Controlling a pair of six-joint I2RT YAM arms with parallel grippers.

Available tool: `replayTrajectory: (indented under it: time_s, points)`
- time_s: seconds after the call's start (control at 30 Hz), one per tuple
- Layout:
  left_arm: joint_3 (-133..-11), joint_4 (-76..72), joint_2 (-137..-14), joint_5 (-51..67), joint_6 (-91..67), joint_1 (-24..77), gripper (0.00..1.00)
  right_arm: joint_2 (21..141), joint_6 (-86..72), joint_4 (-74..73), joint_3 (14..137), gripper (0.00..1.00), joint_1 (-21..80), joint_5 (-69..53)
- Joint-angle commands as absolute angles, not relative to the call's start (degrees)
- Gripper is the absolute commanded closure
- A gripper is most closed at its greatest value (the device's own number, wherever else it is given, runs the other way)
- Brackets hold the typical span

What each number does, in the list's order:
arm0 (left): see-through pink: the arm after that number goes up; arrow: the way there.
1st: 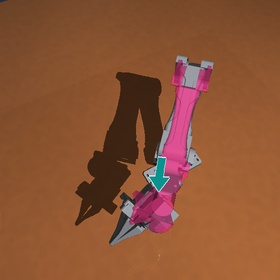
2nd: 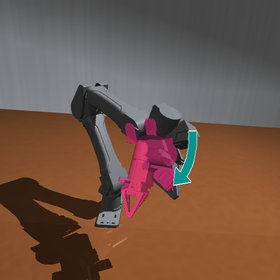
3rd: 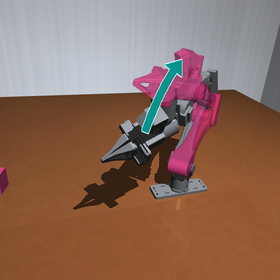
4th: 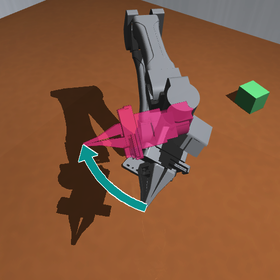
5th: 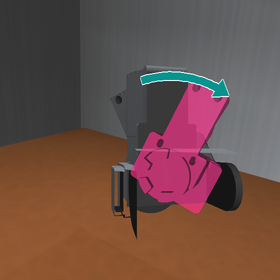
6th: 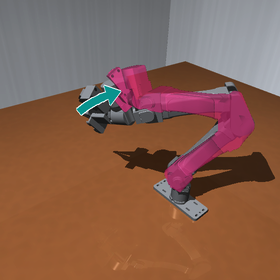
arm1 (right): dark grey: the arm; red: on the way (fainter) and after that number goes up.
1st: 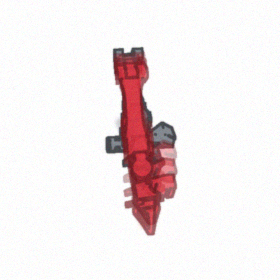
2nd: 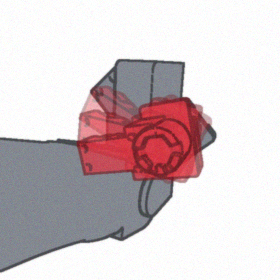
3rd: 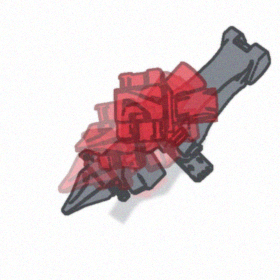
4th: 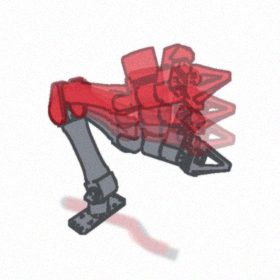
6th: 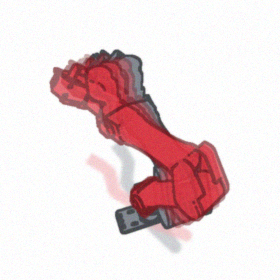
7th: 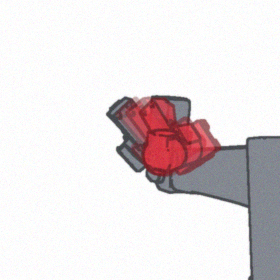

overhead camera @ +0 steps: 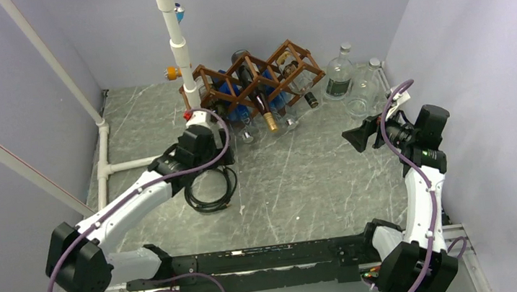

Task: Take the wine bottle off the wine rack
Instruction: Pick up the wine bottle from the wine rack.

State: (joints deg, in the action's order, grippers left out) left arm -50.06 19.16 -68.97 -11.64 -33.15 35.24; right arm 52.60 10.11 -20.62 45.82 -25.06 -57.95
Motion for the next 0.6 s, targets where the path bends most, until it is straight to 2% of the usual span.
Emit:
replayTrajectory:
  time_s: [0.0, 0.27, 0.57]
  points:
    - [-60.45, 26.73, -73.78, -28.13, -37.36, 41.74, 0.00, 52.65, 11.07, -20.22, 47.91, 0.00, -25.05, -58.14]
    - [-79.88, 41.63, -89.46, -44.49, -41.14, 49.88, 0.04, 52.65, 11.23, -20.30, 47.90, 0.00, -24.88, -58.58]
    - [-86.69, 40.06, -96.42, -52.37, -41.53, 49.74, 0.12, 52.48, 11.93, -20.79, 48.07, 0.00, -24.26, -58.05]
